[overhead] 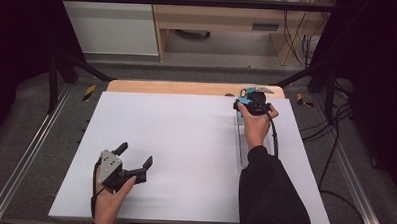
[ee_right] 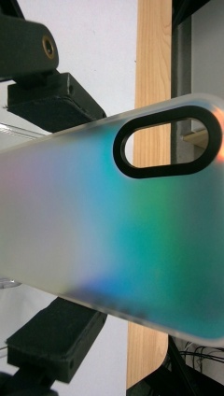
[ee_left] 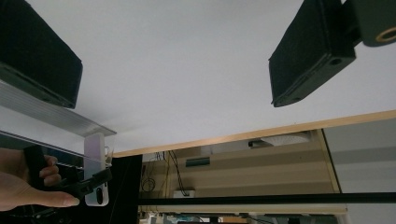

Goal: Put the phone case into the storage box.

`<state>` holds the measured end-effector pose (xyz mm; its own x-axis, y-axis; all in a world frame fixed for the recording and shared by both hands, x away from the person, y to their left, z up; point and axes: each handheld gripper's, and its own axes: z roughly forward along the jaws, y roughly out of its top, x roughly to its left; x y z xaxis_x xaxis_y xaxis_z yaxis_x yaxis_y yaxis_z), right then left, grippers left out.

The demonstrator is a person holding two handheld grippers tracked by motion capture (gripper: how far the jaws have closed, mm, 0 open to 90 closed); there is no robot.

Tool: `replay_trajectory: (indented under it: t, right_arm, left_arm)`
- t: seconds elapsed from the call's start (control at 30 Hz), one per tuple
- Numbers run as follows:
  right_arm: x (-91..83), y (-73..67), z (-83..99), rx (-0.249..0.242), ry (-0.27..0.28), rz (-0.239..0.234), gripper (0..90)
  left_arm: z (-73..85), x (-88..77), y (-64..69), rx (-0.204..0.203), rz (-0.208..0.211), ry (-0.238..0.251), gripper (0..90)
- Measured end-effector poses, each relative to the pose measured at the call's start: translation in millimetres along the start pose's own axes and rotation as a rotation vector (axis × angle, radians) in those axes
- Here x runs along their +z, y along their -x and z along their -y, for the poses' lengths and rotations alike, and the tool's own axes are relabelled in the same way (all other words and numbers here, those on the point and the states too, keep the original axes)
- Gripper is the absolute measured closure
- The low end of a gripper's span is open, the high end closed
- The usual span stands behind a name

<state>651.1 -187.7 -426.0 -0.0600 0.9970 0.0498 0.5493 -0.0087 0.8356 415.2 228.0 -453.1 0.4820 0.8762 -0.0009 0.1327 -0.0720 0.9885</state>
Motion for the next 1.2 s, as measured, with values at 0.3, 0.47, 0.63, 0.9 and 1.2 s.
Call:
replay_trajectory:
  t: [0.3,0.47,0.63,0.9,1.2]
  right_arm:
    - [-0.1,-1.7,-0.2,-0.004,0.001,0.007,15.0]
    - [-0.8,-1.9,-1.4,0.003,0.020,0.001,11.6]
    - [-2.4,-2.4,-3.0,-0.001,0.040,0.009,8.3]
    - [-5.5,-4.6,-4.8,-0.016,0.068,0.016,6.6]
    - [-6.3,-4.3,-5.2,-0.023,0.075,0.027,5.7]
  left_arm:
    - [-0.1,-0.2,0.0,0.000,-0.001,0.000,2.2]
    - [-0.2,-0.2,0.1,0.001,-0.001,0.000,2.2]
    - [-0.3,-0.2,0.0,0.000,-0.001,0.000,2.2]
    - [-0.4,-0.2,0.1,0.001,-0.001,0.000,2.2]
    - [-0.4,-0.5,-0.3,-0.001,-0.002,0.000,2.2]
